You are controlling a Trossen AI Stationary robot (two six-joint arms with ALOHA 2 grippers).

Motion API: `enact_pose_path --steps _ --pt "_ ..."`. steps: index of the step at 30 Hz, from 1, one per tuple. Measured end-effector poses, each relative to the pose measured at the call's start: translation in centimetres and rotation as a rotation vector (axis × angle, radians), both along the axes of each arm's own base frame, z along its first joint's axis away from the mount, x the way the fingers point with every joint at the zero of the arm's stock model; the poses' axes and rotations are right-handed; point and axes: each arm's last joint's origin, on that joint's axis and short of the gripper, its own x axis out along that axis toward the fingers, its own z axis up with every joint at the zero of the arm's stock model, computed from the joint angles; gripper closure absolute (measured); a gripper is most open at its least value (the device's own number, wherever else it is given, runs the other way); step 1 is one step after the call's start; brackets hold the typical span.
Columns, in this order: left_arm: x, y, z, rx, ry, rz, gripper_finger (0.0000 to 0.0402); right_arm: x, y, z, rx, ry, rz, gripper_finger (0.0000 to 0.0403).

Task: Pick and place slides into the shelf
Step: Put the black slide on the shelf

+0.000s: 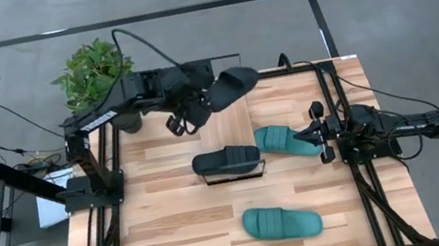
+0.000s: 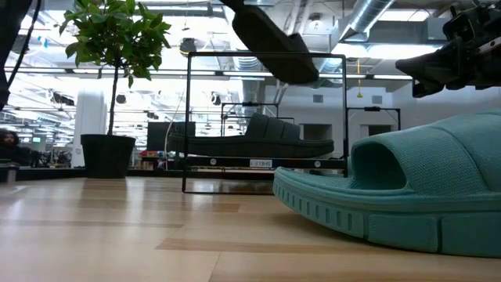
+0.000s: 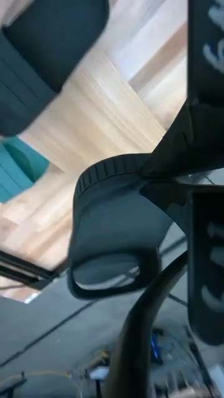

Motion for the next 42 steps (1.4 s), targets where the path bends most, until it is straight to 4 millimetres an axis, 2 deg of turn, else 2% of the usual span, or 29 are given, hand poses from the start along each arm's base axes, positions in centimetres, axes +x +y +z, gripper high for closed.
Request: enact_pose_path --steps 4,10,14,20,29,42 --pt "-0.3 1.5 0.0 -0.018 -0.011 0.040 0.0402 0.0 0.0 0.0 0.000 0.000 0.002 0.0403" --pt "-0.2 3.7 -2.4 -0.067 0.048 0.119 0.0401 0.0 0.0 0.0 0.000 0.000 0.003 0.0403" --pt "0.4 4.0 -4.6 -0.083 0.102 0.089 0.0401 0.0 0.0 0.0 0.000 0.000 0.003 0.0403" --pt "1.2 4.2 -6.5 -0.084 0.116 0.046 0.0401 0.0 0.0 0.0 0.000 0.000 0.003 0.0403" --pt "1.3 4.1 -6.9 -0.097 0.129 0.015 0.0402 0.0 0.0 0.0 0.000 0.000 0.004 0.0403" --pt "1.3 4.3 -6.6 0.026 0.145 0.029 0.0402 0.0 0.0 0.0 0.000 0.000 0.004 0.0403"
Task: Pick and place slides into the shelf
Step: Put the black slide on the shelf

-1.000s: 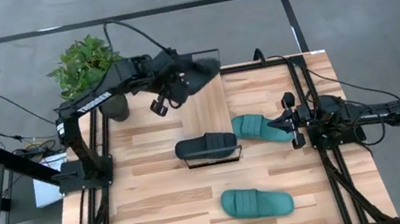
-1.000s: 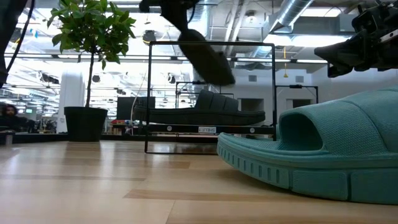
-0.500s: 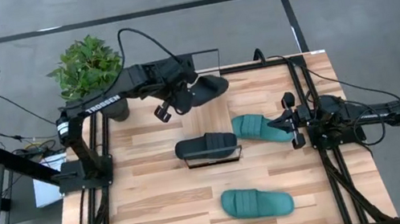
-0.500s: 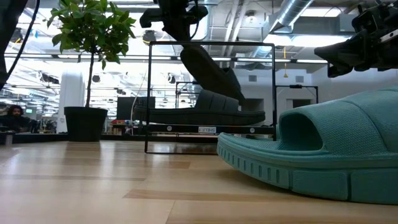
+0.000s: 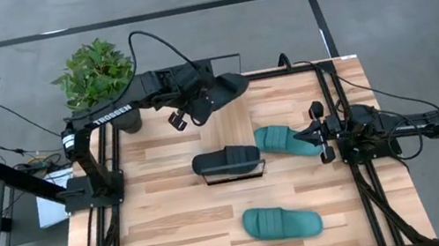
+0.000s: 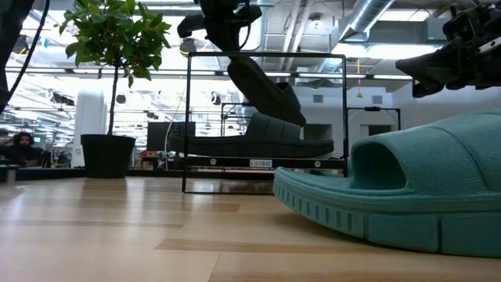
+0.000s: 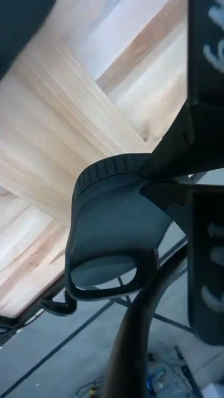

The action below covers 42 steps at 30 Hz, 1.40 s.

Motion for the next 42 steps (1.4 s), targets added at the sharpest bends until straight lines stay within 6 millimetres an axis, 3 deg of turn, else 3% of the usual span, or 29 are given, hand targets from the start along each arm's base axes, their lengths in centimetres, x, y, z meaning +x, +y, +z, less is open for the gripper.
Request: enact_pose_path --steps 8,22,42 --pt "-0.3 -1.1 -0.3 -0.037 0.055 0.027 0.0401 0.0 0.0 0.0 0.000 0.000 0.000 0.0403" --pt "0.2 -5.6 -0.5 -0.103 0.079 -0.083 0.0402 0.0 0.0 0.0 0.000 0.000 0.000 0.0403" --pt "0.4 -5.9 -0.4 -0.095 0.063 -0.101 0.0402 0.0 0.0 0.0 0.000 0.000 0.000 0.0403"
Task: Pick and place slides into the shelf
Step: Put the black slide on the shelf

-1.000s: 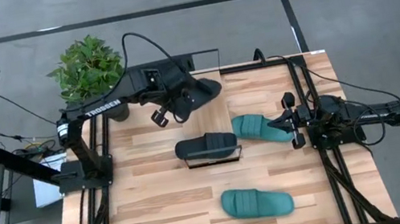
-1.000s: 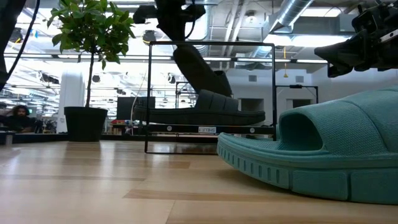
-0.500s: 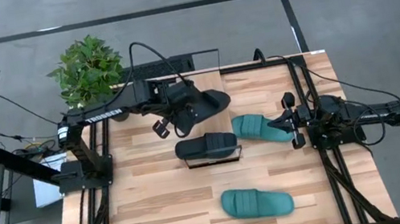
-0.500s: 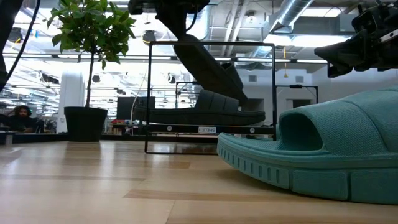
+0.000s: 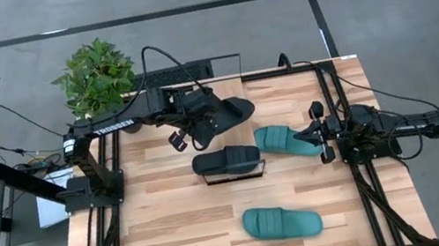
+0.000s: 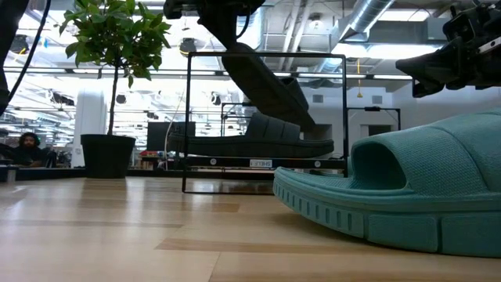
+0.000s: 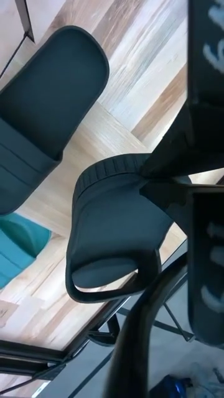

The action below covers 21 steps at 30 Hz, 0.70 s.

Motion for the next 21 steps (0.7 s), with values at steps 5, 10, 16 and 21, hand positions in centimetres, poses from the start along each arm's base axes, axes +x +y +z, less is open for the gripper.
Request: enact_pose_path --steps 5,10,16,21 --pt "-0.3 -0.4 0.2 -0.002 0.004 -0.012 0.0402 0.0 0.0 0.0 0.000 0.000 0.000 0.0403" --pt "-1.8 -0.7 2.0 -0.042 -0.059 -0.020 0.0402 0.0 0.0 0.0 0.000 0.000 0.000 0.0403" --pt "-3.9 -1.1 4.3 -0.103 -0.157 -0.043 0.0402 0.0 0.0 0.0 0.000 0.000 0.000 0.0403" --pt "-5.1 -1.4 4.9 -0.129 -0.229 -0.070 0.0402 0.0 0.0 0.0 0.000 0.000 0.000 0.0403"
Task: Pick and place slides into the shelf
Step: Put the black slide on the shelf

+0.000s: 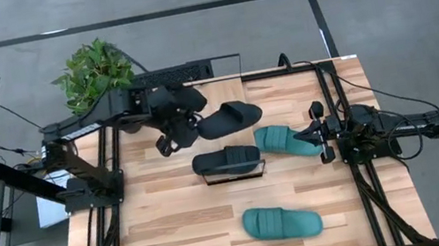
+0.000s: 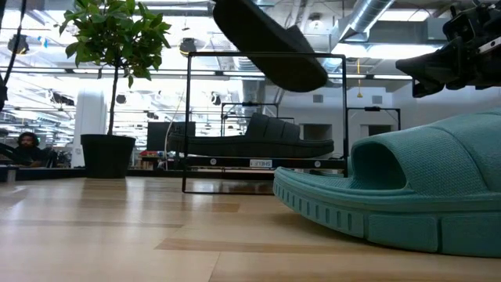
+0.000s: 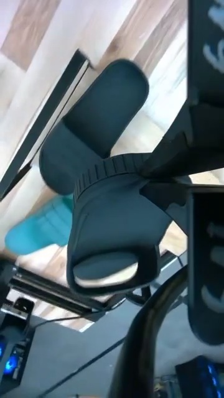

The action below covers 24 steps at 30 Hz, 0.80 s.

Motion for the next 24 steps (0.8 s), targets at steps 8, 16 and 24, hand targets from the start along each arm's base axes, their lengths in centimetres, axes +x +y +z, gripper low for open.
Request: enact_pose_path --steps 8,16,24 --pt "-1.7 0.5 -4.1 0.042 0.035 -0.032 0.0402 0.0 0.0 0.0 0.000 0.000 0.000 0.0403" --pt "-1.9 1.2 -8.4 0.205 -0.032 -0.097 0.0402 0.0 0.0 0.0 0.000 0.000 0.000 0.0403" --pt "-1.9 2.3 -12.3 0.285 0.022 -0.119 0.0402 0.0 0.0 0.0 0.000 0.000 0.000 0.0403"
